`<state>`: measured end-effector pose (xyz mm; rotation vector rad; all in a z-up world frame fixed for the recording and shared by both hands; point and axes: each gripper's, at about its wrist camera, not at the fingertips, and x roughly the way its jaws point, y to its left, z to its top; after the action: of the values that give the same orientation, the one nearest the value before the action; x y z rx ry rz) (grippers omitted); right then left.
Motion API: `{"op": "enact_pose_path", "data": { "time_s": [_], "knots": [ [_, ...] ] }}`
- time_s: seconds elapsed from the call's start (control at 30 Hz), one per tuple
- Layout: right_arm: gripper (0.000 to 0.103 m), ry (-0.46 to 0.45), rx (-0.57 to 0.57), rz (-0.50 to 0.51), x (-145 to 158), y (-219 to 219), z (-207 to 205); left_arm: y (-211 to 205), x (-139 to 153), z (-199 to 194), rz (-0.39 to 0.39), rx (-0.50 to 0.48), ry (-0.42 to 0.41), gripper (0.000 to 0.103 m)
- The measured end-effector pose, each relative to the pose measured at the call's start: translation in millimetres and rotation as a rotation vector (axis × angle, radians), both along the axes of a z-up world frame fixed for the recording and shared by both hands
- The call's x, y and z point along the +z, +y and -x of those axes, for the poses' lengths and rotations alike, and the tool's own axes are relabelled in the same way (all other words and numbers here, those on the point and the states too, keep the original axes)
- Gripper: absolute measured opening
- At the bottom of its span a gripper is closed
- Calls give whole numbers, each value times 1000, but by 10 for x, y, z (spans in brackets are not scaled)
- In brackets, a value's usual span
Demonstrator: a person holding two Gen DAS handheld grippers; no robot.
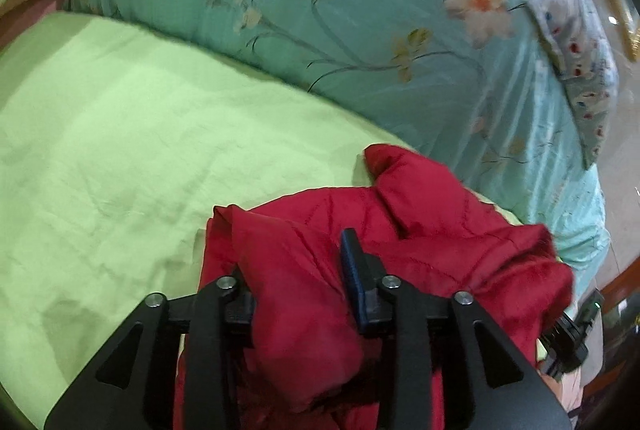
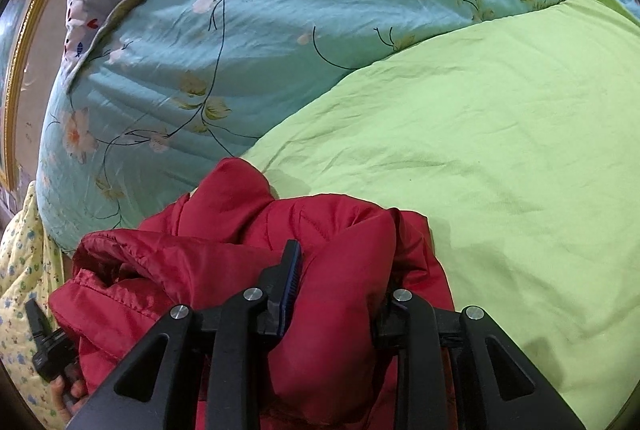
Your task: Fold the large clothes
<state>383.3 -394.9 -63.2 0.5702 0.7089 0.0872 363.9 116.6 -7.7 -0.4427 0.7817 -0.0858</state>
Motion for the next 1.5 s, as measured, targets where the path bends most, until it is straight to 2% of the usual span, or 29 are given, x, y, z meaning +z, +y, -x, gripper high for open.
{"op": "enact_pose_path", "data": {
  "time_s": [0.1,0.23,0.33,0.43,0.5,0.53,0.63,0.7,0.83,0.93,1.0,1.1,1.17,1.27,1.37,1.5],
  "knots": [
    [27,-4,3,-5,-9,-21,-14,34,200,269,11,-14,-48,43],
    [27,-11,-2,-24,-26,-49,-3,-7,463,706,18,-51,-130,44],
    [27,-13,-7,-21,-19,-40,0,-276,481,836,14,-175,-148,44],
    [28,-11,-9,-20,-7,-38,11,-654,319,826,-47,-276,-111,44],
    [28,-10,-7,-20,12,-39,23,-893,129,737,-101,-320,-57,44],
    [28,-9,-5,-20,26,-41,30,-973,49,689,-129,-331,-28,44],
    [31,-8,3,-29,92,-62,63,-1181,-173,539,-283,-300,9,44],
    [35,-11,6,-31,183,-68,109,-1221,-215,469,-310,-282,-1,44],
    [55,-86,-2,1,514,-44,400,-1208,-230,361,-294,-260,-2,44],
    [71,-200,9,93,802,110,762,-1235,-250,314,-302,-253,-13,44],
    [75,-241,81,183,896,346,905,-1251,-275,274,-310,-247,-14,44],
    [77,-159,283,304,761,797,778,-1284,-293,225,-317,-242,-10,44],
    [76,-103,369,375,605,1031,642,-1312,-292,225,-319,-241,-8,44],
    [76,10,385,447,347,1182,384,-1349,-273,179,-320,-244,-4,44],
    [78,56,350,411,162,1077,155,-1209,-183,250,-281,-255,-15,44],
    [78,80,308,306,71,882,12,-908,-40,310,-225,-180,-57,44]
  ]
}}
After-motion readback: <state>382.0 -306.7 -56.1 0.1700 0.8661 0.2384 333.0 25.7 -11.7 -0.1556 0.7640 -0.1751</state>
